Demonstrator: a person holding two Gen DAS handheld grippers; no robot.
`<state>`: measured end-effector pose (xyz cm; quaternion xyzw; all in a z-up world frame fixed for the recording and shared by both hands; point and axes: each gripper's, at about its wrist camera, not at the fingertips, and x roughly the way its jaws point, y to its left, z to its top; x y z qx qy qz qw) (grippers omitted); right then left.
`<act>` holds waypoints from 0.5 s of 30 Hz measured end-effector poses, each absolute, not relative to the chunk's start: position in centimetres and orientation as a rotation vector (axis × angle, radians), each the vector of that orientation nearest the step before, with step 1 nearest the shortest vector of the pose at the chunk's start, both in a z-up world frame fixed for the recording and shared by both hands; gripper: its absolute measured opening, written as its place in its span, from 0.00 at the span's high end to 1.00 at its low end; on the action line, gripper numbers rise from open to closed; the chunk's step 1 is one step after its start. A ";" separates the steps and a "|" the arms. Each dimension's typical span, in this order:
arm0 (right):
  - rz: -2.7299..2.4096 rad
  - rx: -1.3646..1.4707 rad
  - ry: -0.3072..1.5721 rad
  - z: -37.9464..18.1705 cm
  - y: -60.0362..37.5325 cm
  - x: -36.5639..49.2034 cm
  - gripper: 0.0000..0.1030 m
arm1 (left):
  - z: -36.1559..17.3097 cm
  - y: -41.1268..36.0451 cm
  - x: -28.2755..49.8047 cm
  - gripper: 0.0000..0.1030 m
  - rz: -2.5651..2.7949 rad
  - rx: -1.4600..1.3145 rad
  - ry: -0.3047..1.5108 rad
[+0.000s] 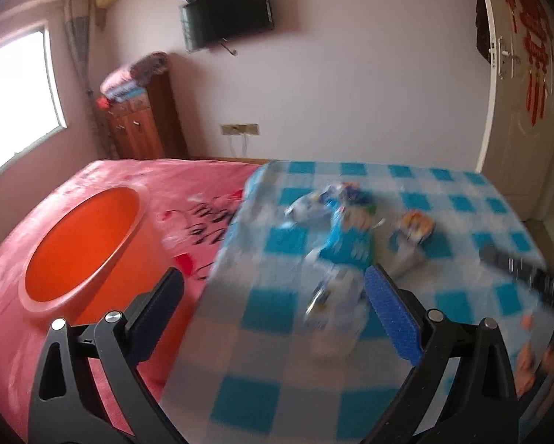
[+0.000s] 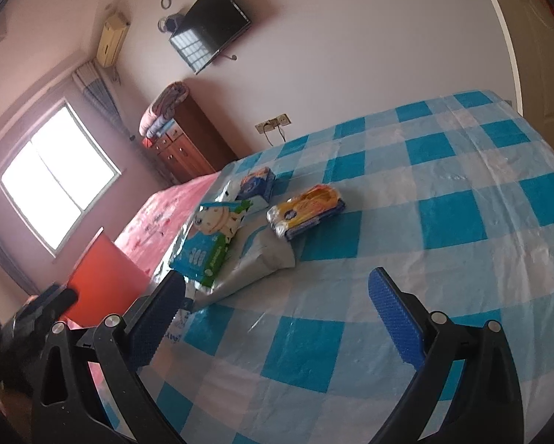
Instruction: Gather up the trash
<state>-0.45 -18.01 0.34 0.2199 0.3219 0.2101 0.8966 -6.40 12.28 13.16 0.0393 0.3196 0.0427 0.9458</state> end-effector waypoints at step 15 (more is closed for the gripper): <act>0.400 0.480 0.660 0.0 -20.9 0.4 0.05 | 9.7 9.7 17.3 0.05 0.151 -0.126 0.935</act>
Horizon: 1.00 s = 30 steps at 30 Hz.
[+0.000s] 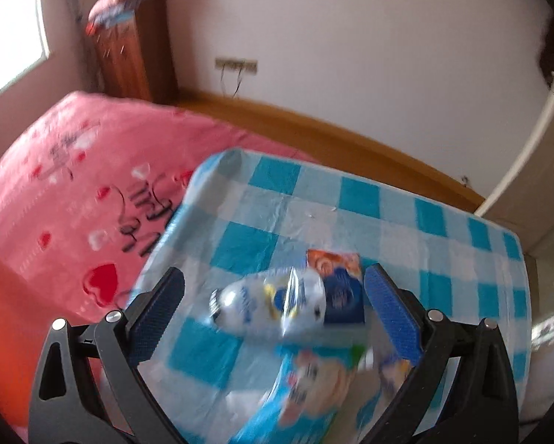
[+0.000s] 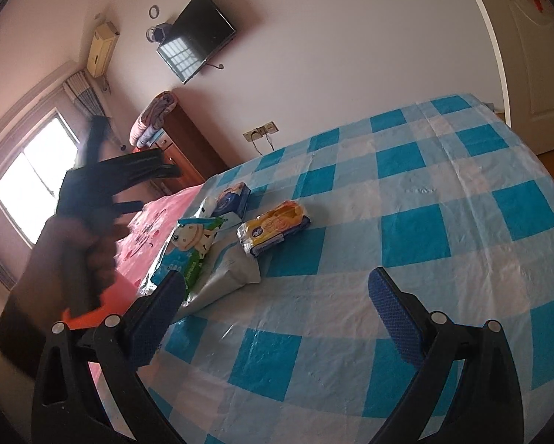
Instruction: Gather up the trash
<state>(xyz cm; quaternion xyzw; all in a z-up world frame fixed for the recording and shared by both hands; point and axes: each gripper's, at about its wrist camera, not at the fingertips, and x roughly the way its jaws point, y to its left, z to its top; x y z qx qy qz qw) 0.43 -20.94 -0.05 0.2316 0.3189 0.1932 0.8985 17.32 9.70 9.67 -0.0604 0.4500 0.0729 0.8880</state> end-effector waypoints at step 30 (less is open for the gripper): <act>0.414 0.531 0.677 -0.7 -22.9 1.0 0.05 | 3.0 9.8 22.0 0.42 0.218 -0.206 1.159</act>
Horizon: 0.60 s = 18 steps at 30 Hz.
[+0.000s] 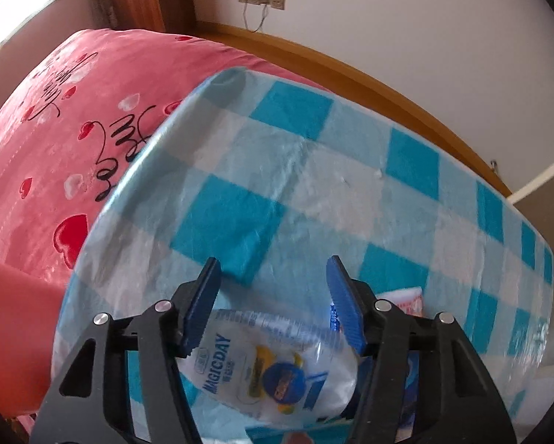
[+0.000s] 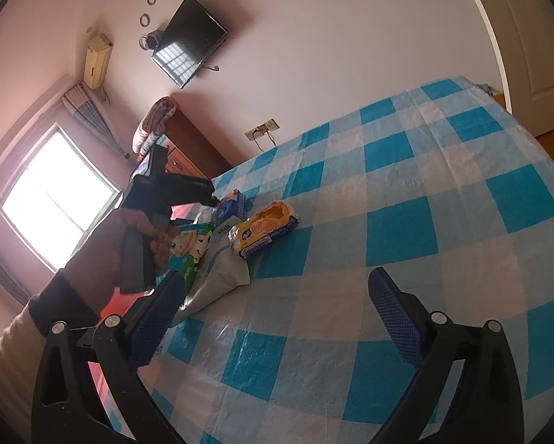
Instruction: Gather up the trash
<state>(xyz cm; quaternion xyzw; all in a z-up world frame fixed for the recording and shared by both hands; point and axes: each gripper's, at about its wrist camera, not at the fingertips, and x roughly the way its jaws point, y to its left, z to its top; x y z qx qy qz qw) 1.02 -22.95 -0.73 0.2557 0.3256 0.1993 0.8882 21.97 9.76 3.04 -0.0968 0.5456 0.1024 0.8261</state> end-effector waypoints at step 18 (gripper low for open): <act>0.343 0.453 0.701 -0.7 -23.7 1.2 0.05 | 3.2 2.7 11.5 0.45 -0.048 -0.172 1.148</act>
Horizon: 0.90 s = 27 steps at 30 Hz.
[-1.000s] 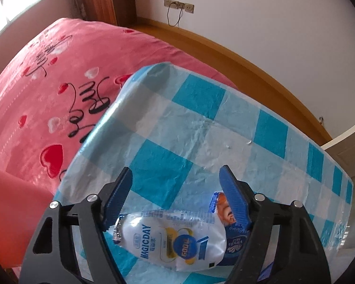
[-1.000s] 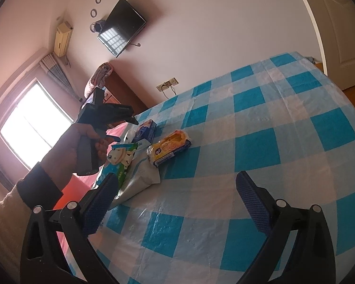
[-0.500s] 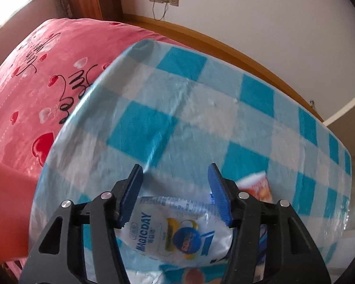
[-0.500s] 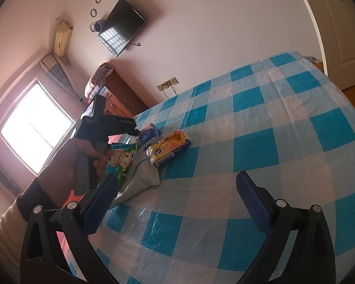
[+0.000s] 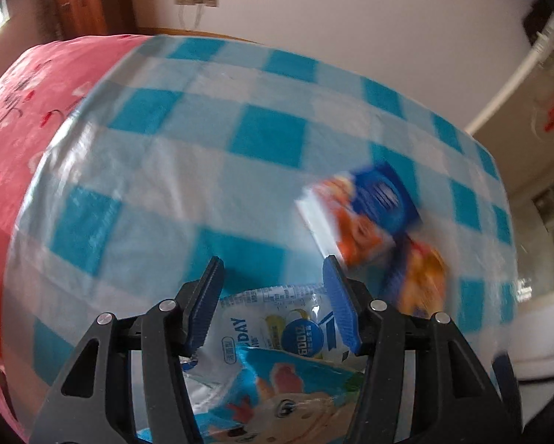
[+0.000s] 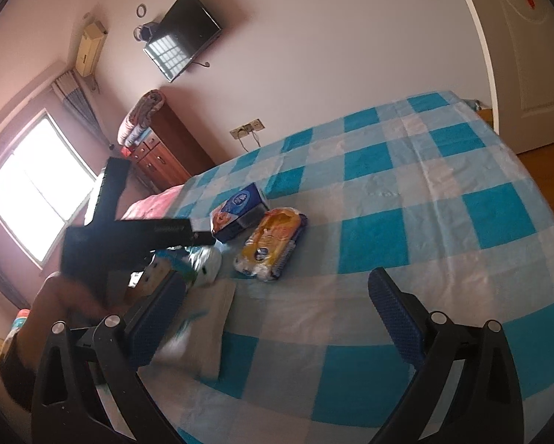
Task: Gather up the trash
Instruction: 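Grasp the blue cow-print wipe pack with the left gripper and lift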
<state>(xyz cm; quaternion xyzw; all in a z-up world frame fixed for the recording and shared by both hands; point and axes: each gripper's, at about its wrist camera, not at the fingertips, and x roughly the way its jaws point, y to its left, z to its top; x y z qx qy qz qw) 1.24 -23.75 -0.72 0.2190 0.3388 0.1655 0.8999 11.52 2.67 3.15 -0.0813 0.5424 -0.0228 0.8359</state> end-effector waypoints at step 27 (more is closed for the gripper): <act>0.444 0.420 0.824 -2.5 -21.8 2.1 0.05 | 6.4 0.2 -3.3 0.27 -0.248 0.516 0.875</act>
